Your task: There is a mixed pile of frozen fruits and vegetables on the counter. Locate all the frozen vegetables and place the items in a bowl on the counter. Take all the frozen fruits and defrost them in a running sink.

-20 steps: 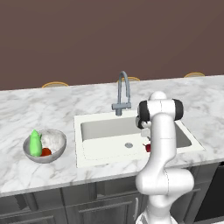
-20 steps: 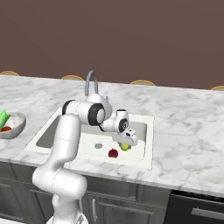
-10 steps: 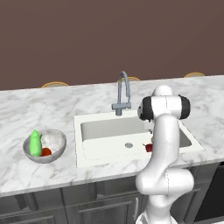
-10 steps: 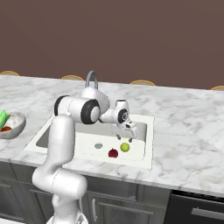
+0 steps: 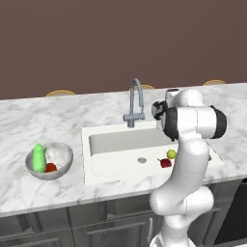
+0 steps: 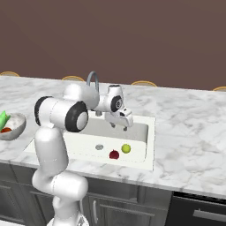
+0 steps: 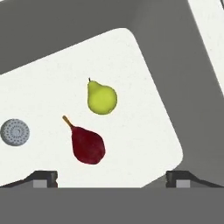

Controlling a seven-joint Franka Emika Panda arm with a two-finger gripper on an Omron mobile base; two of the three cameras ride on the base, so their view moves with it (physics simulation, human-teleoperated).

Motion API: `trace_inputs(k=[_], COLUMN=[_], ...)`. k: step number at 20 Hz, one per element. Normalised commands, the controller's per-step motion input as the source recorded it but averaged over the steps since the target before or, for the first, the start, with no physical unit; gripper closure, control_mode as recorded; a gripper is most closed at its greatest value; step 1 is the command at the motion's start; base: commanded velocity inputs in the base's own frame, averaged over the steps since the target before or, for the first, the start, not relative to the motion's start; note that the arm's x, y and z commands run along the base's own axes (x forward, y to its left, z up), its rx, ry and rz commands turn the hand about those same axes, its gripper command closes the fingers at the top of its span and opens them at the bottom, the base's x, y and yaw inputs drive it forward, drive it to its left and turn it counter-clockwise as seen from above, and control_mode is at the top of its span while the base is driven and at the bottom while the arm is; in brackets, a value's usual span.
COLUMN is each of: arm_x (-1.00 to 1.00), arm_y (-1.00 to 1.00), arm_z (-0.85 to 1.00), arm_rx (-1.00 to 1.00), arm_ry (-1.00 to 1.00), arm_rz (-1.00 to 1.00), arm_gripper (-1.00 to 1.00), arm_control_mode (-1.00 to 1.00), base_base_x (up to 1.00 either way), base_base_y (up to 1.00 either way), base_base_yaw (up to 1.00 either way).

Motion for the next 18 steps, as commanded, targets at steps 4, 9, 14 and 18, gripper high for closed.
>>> trace_inputs(k=[4,9,14,18], arm_x=[-0.42,-0.58,-0.63,-0.74], arm_y=[0.39,0.33,0.33,0.26], arm_z=[1.0,1.0,0.96,0.82], arm_rx=[0.0,0.0,0.0,0.02], arm_ry=[-0.11,-0.14,-0.19,-0.27], arm_rz=[0.04,0.04,0.05,0.05], arm_gripper=[-1.0,-1.0,-1.0,-1.0], arm_control_mode=[-1.0,-1.0,-1.0,-1.0], base_base_x=[0.0,0.0,0.0,0.0], base_base_y=[0.0,0.0,0.0,0.0], base_base_yaw=[0.0,0.0,0.0,0.0])
